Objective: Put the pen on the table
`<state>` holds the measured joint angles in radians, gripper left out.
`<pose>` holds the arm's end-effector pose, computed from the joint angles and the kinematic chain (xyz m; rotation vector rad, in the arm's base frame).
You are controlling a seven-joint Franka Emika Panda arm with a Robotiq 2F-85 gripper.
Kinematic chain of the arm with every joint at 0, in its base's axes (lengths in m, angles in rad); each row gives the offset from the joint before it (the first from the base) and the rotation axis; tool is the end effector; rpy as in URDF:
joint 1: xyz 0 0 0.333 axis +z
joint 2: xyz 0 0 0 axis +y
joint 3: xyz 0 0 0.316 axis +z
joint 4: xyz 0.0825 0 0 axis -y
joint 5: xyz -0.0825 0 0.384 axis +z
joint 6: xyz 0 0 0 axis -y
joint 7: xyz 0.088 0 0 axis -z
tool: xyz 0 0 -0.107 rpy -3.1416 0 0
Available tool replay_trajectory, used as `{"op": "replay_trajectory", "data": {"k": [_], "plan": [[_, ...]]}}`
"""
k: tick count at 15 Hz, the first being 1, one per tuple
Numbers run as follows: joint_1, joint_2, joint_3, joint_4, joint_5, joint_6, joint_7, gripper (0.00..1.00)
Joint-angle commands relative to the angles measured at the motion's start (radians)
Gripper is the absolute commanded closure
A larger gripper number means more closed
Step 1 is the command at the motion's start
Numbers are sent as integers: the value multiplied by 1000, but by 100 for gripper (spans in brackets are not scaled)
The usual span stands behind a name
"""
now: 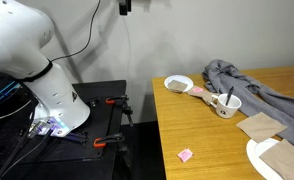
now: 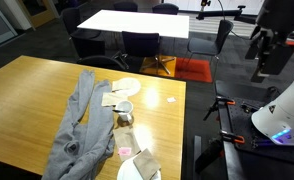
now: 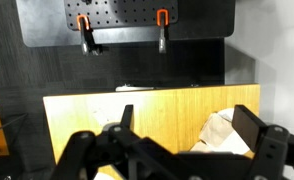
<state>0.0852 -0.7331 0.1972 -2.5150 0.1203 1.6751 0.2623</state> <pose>0.3040 0.1071 0.5020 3.0955 -0.0879 -0.1677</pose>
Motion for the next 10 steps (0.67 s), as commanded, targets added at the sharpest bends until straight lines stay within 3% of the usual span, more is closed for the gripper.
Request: {"op": "replay_trajectory", "data": {"k": [1, 10], "plan": [[-12, 35, -8, -18, -32, 154, -32, 0], [-18, 240, -88, -20, -160, 611, -208, 0]]}}
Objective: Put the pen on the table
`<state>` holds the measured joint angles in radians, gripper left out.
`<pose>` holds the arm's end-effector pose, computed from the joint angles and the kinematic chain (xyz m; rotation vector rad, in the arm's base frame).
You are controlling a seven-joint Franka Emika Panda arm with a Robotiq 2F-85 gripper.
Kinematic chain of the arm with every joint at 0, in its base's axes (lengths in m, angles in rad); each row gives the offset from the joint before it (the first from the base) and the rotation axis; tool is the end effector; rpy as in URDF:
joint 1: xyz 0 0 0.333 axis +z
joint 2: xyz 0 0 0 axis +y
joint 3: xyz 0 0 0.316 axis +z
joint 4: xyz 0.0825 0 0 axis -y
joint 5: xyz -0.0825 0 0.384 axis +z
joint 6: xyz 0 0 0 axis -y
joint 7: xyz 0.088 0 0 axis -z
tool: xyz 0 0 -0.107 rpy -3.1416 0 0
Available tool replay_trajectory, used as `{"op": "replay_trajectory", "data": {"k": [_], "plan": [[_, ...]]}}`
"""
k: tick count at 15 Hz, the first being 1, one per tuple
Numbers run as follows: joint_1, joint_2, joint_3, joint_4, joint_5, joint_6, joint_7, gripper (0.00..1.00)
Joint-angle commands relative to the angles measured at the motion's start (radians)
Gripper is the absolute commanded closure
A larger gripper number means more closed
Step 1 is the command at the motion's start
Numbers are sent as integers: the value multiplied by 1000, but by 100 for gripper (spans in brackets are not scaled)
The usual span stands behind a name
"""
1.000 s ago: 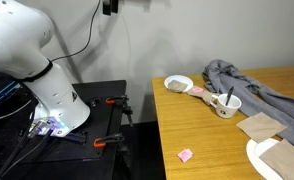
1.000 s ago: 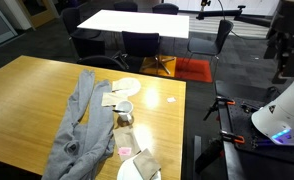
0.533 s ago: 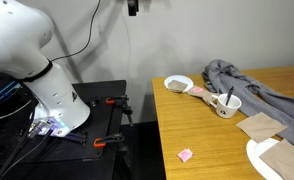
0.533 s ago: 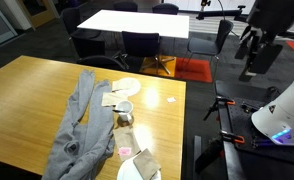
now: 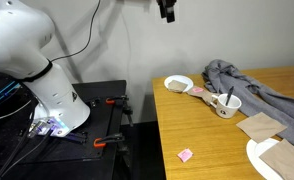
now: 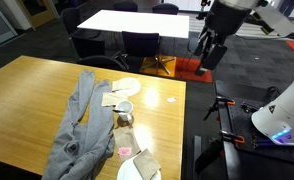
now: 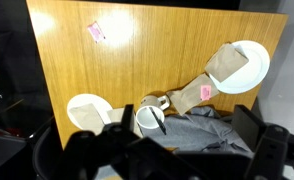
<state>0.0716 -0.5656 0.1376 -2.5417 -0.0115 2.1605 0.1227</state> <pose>0.3837 0.0833 0.4773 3.0707 0.1190 0.2938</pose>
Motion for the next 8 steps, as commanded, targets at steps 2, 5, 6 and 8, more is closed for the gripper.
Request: {"op": "replay_trajectory", "data": {"k": [2, 5, 6, 8], "plan": [[4, 121, -61, 6, -13, 241, -117, 0], [9, 202, -95, 21, 8, 372, -173, 0], [10, 227, -105, 27, 13, 404, -189, 0], [11, 275, -113, 40, 15, 454, -203, 0]]}}
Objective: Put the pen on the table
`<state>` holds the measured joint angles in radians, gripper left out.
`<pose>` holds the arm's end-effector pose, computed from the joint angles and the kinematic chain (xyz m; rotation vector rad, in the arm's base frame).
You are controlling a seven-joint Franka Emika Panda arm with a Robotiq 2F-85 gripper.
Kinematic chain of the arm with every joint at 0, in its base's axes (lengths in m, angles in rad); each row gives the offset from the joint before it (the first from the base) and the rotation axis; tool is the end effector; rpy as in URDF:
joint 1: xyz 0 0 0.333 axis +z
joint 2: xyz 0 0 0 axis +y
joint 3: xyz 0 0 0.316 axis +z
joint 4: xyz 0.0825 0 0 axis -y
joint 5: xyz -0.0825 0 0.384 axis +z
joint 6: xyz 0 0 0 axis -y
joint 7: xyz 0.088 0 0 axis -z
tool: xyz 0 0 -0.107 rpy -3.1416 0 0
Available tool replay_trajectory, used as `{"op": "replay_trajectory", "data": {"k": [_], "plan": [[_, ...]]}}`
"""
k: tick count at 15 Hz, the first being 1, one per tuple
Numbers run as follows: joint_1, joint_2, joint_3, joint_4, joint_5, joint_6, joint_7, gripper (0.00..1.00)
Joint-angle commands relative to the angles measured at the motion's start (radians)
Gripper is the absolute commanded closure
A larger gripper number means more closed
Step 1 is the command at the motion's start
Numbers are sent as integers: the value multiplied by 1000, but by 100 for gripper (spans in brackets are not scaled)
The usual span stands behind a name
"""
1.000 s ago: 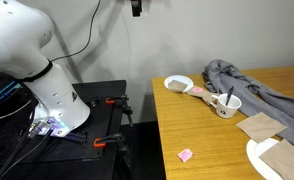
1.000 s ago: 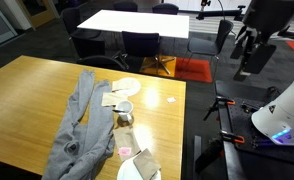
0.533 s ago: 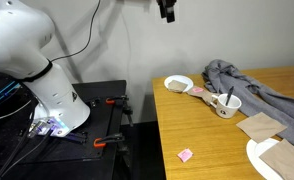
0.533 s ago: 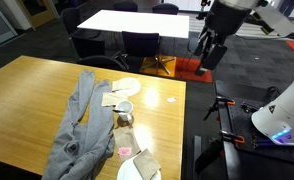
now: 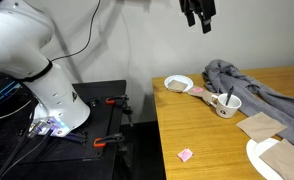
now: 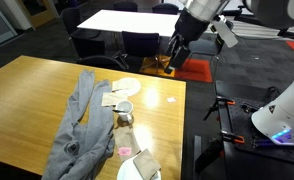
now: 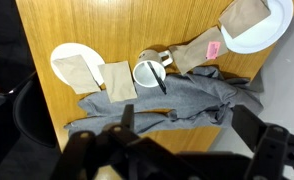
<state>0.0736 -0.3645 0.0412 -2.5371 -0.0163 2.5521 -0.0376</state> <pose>0.4461 0.0520 0.4413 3.0631 0.2522 0.5908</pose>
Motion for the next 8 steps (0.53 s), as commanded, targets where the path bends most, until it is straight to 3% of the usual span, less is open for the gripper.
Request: {"op": "replay_trajectory", "data": {"k": [1, 8], "plan": [[11, 97, -21, 48, 24, 72, -53, 0], [17, 255, -19, 148, 30, 95, -149, 0]]}}
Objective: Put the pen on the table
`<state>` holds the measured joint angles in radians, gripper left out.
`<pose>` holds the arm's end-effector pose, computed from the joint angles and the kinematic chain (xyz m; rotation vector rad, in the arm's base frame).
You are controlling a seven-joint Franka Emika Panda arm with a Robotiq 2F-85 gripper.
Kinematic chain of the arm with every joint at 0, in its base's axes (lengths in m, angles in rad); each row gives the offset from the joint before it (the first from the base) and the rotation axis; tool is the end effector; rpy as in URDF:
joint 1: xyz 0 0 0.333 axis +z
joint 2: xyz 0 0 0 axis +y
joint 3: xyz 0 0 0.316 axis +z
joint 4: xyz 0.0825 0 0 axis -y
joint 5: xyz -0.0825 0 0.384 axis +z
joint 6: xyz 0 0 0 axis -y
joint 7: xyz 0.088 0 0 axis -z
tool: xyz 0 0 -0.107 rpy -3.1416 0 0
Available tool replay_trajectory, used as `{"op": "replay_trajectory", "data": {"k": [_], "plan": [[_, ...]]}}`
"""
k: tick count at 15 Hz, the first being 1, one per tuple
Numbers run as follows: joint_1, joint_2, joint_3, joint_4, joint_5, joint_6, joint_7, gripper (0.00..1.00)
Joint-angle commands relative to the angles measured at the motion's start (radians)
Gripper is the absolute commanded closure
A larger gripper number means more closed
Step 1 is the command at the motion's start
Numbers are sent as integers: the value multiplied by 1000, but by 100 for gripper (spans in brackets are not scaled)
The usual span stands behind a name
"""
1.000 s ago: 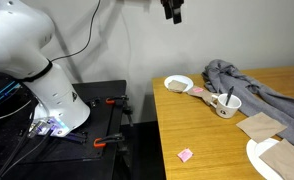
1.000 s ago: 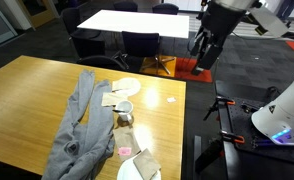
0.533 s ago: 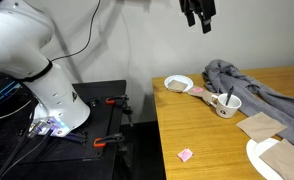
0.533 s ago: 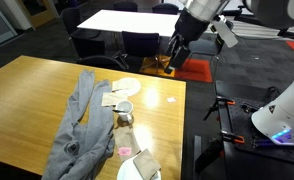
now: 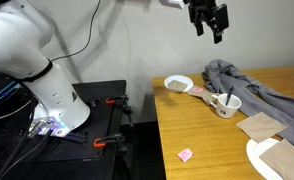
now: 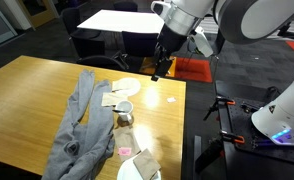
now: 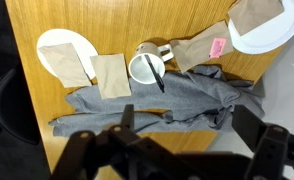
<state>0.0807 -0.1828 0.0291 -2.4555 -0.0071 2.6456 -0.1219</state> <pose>0.4881 0.0542 0.4062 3.0537 0.3648 0.5799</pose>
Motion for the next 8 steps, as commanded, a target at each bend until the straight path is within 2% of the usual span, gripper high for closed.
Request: {"op": "replay_trajectory", "data": {"k": [1, 5, 6, 7, 8], "plan": [[5, 93, -3, 79, 10, 9, -70, 0], [1, 170, -1, 153, 26, -42, -157, 0], [-8, 190, 1, 170, -5, -63, -142, 0], [-7, 145, 8, 114, -3, -17, -108, 0], [-9, 163, 9, 128, -5, -26, -110, 0]]}}
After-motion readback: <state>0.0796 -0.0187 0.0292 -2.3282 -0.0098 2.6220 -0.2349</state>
